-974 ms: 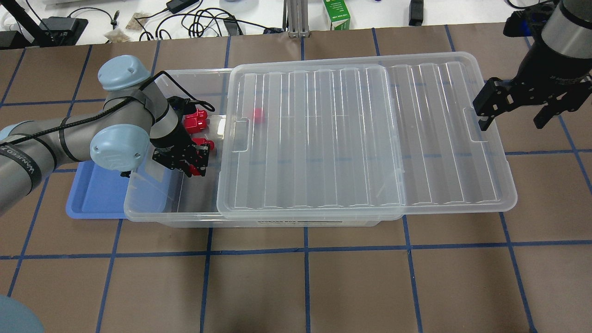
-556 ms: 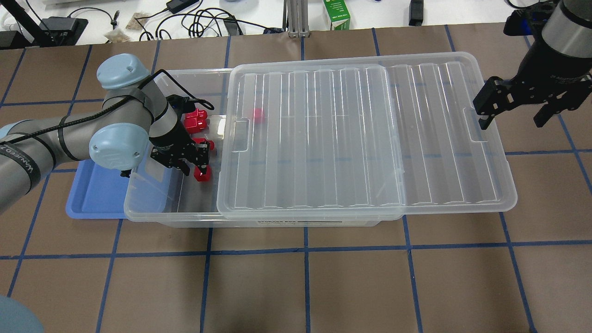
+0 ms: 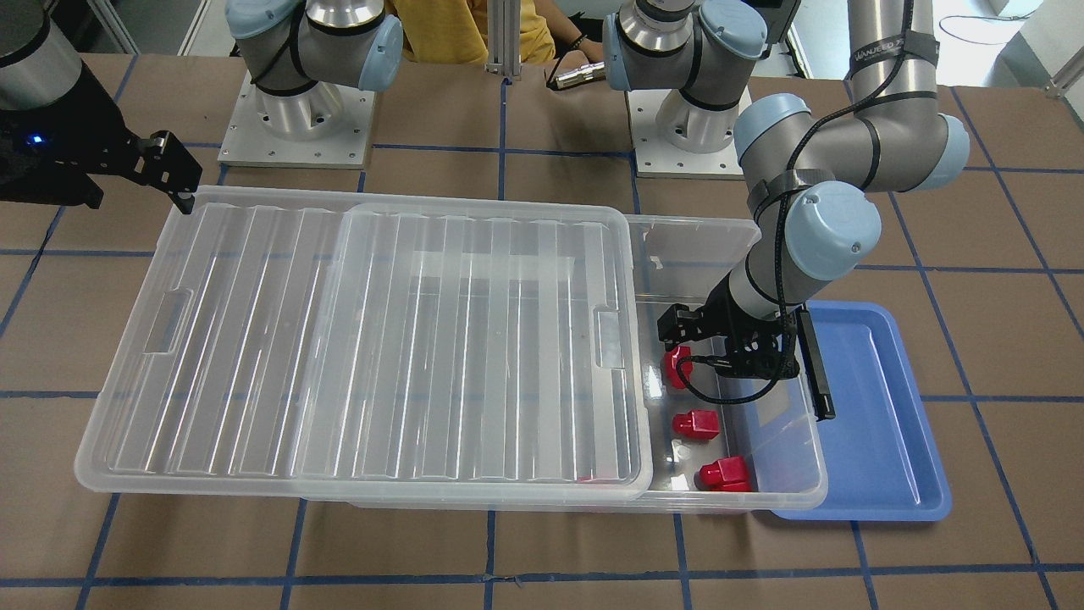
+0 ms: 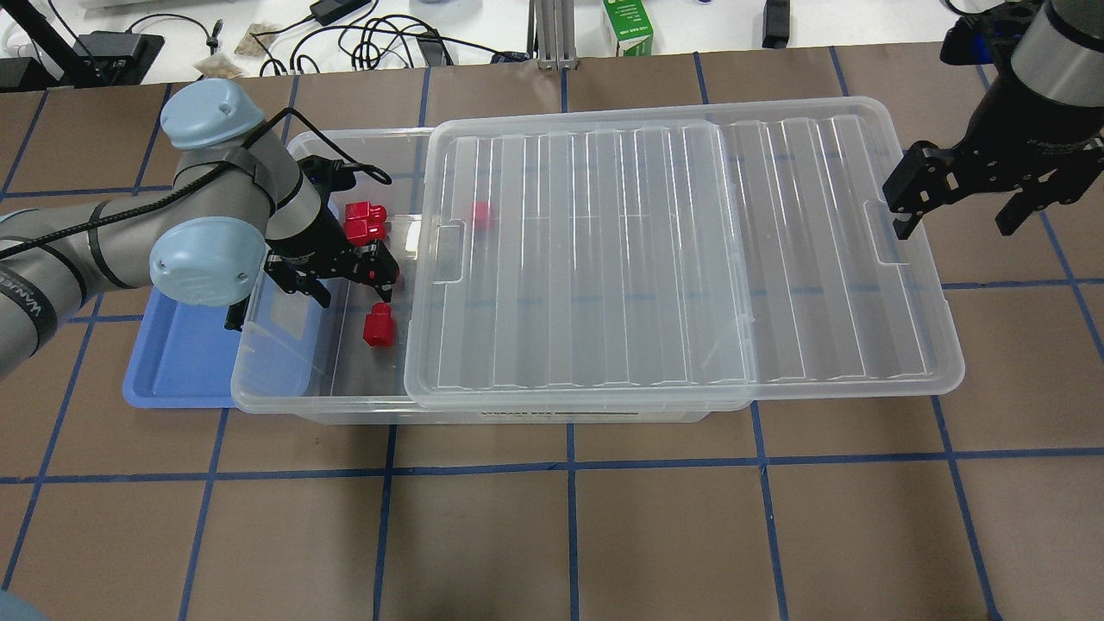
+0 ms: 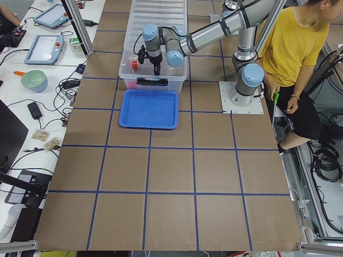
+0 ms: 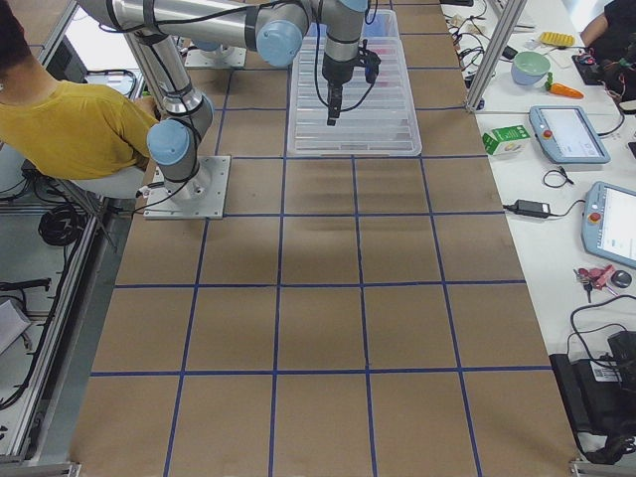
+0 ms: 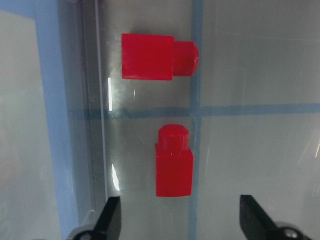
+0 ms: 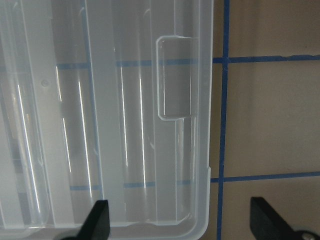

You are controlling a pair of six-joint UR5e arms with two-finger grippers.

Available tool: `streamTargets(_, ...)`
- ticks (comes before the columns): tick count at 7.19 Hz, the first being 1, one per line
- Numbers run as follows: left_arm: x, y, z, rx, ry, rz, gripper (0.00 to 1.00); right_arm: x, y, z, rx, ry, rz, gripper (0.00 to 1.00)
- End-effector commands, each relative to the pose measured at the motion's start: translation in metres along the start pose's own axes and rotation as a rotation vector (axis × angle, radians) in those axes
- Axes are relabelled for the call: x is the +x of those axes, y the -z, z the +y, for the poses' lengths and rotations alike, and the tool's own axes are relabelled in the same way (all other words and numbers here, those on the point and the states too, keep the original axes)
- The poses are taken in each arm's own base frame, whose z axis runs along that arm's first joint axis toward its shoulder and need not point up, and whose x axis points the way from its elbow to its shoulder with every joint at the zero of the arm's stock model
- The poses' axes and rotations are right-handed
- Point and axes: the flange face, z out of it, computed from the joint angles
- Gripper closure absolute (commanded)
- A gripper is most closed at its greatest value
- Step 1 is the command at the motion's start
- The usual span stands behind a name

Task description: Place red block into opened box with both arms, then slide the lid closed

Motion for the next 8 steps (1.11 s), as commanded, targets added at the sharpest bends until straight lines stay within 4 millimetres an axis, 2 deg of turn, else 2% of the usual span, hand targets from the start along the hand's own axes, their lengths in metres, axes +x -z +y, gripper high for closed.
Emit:
streamTargets(1,0.005,0.064,-0.015,0.062,-0.005,-0.009,0.0,0.009,0.0,-0.003,0.01,-0.012,0.006,0.0)
streamTargets(2,0.009,0.099,-0.015,0.041,-0.005,-0.008,0.0,0.025,-0.012,-0.01,0.003,-0.042,-0.002,0.0)
streamTargets(3,0.016,0.134,-0.01,0.036,-0.01,-0.008,0.0,0.042,-0.02,-0.029,0.062,-0.054,0.014,0.0)
streamTargets(4,0.024,0.174,0.0,0.088,-0.022,-0.013,0.0,0.05,-0.038,-0.042,0.036,-0.012,0.011,0.0)
streamTargets(5,0.028,0.2,0.016,0.102,-0.025,-0.016,0.0,0.068,-0.048,-0.045,0.002,-0.02,0.054,0.0)
streamTargets(7,0.032,0.243,0.047,0.164,-0.04,-0.041,0.0,0.082,-0.069,-0.056,-0.041,-0.017,0.049,0.0)
streamTargets(8,0.031,0.24,0.053,0.139,-0.038,-0.048,0.0,0.085,-0.086,-0.065,-0.074,-0.014,0.036,0.0)
